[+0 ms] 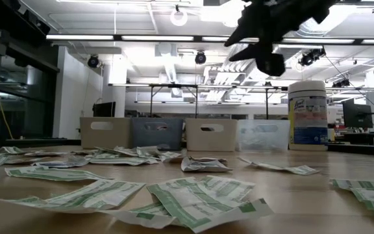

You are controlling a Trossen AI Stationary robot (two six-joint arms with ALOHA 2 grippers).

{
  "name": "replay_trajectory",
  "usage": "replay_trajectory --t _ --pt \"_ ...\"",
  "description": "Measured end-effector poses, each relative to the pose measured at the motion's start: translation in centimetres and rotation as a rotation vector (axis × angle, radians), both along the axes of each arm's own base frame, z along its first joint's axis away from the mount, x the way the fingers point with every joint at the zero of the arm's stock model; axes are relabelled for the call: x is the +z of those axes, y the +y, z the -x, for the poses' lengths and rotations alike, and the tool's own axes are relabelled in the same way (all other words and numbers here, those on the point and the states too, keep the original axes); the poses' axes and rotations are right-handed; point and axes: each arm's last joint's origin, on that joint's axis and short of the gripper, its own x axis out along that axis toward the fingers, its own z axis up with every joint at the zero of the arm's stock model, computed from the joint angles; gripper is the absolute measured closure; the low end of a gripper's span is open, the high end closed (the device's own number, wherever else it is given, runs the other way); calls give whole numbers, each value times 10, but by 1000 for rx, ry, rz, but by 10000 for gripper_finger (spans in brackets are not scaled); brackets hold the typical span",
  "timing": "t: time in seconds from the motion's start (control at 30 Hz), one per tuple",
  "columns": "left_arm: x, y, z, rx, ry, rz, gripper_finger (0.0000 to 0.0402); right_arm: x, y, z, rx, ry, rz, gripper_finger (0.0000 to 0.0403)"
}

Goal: Pick & Place First Aid Supplies
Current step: Put the green bandage into the transparent bin

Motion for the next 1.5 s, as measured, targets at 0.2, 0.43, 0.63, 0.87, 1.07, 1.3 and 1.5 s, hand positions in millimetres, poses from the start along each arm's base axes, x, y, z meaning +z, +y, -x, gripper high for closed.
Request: replay_trajectory --t 0.2,0.43,0.63,0.87,1.07,1.3,1.5 --pt "0 -1 0 -39 2 15 283 -6 44 2 -2 81 -28 269" --pt "0 -2 0 -67 7 20 283 -11 89 8 21 129 -41 269" --pt "0 -2 0 -69 5 13 283 -32 122 5 94 210 -32 270" --pt "0 -2 0 -78 5 5 283 -64 153 -10 284 201 119 270" --pt "0 -3 1 -100 6 17 283 -86 156 -16 398 244 251 270" --pt "0 -3 1 -114 7 25 283 -106 159 -17 641 279 435 270" --pt "0 -3 1 -111 8 31 283 -111 155 -13 782 299 622 269"
